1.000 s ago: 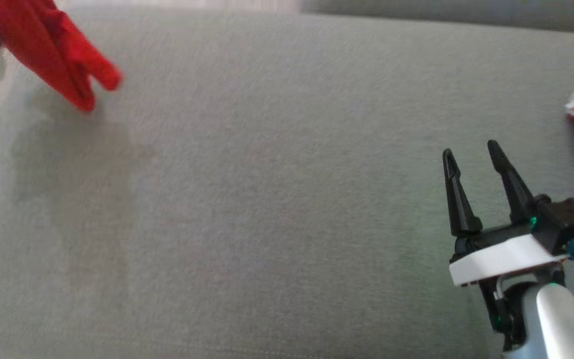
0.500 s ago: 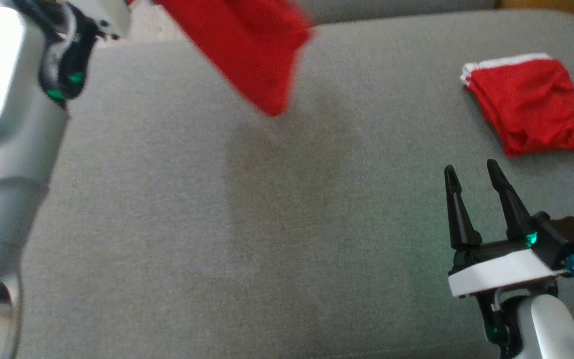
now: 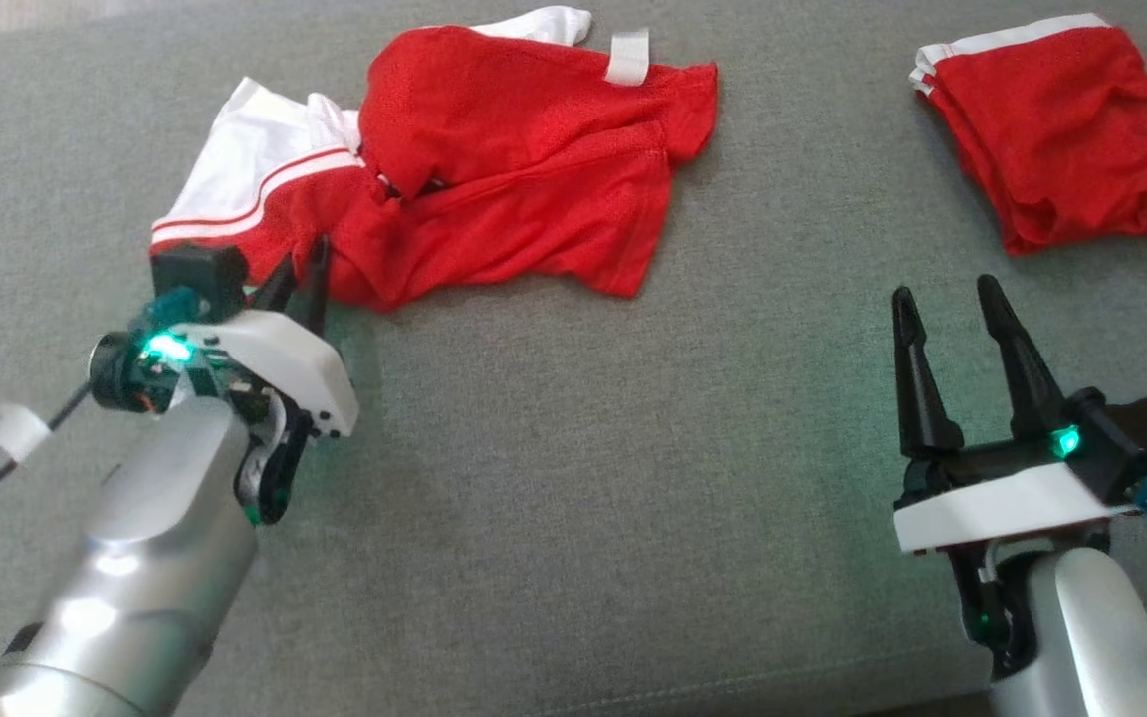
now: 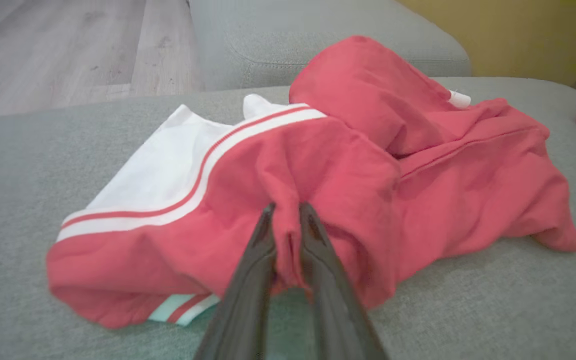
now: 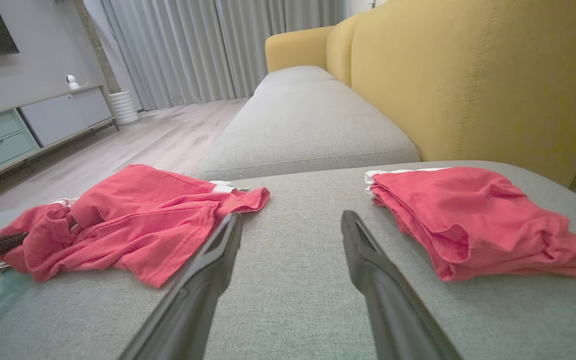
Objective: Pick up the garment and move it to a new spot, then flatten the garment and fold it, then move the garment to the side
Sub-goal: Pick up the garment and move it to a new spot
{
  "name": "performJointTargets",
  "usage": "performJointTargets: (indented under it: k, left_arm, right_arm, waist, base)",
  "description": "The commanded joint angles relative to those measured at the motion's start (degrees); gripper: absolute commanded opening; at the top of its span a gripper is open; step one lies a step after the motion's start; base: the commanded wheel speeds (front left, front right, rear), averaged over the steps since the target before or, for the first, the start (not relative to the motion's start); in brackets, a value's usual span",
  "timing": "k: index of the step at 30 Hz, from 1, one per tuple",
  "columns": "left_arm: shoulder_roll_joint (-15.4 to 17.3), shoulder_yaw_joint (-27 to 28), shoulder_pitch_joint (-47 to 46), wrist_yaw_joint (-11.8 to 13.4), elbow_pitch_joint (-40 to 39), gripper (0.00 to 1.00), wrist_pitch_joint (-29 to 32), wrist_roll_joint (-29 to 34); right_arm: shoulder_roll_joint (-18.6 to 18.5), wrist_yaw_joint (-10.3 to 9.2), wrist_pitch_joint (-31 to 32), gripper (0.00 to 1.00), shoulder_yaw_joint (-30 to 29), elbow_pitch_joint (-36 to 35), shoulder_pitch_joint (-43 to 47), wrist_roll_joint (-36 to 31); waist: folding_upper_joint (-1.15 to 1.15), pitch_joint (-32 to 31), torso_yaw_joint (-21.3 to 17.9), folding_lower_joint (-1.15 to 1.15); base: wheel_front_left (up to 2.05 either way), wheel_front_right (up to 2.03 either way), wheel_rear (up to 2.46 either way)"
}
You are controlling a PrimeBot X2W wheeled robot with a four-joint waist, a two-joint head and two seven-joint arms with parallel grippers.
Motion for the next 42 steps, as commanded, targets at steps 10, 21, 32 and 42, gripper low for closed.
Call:
performJointTargets:
  k: [10, 21, 32, 42]
  left_arm:
    - [-1.0, 0.5, -2.7, -0.1, 1.1, 1.0, -8.9, 2.6]
    - [0.2, 0.1, 4.0, 0.8, -4.3, 1.0, -12.1, 2.7]
    - [5.5, 2.2, 21.5, 8.7, -20.4, 1.0, -13.4, 1.8]
    - [7.7, 4.2, 36.8, 17.3, -33.2, 1.0, -13.9, 2.2]
  right_arm:
    - [-0.2, 0.37, -0.8, 1.0, -0.4, -0.1, -1.5, -0.6]
    - [-0.2, 0.37, 1.2, 1.0, -3.5, 1.0, 1.0, -3.7]
    - [-0.2, 0.37, 2.2, 1.0, -2.8, 1.4, 7.4, -2.9]
    - [-0.2, 0.37, 0.7, 1.0, -0.9, 2.3, 12.0, -0.1]
  waist:
    - [0.0, -2.8, 2.9, -0.01]
    - [0.0, -13.4, 10.0, -0.01]
    - [0.0, -18.7, 14.7, -0.01]
    - [0.0, -20.1, 15.4, -0.01]
  base:
    - [0.0, 0.0, 0.0]
    - [0.0, 0.0, 0.0]
    - [0.0, 0.0, 0.0]
    - [0.0, 0.0, 0.0]
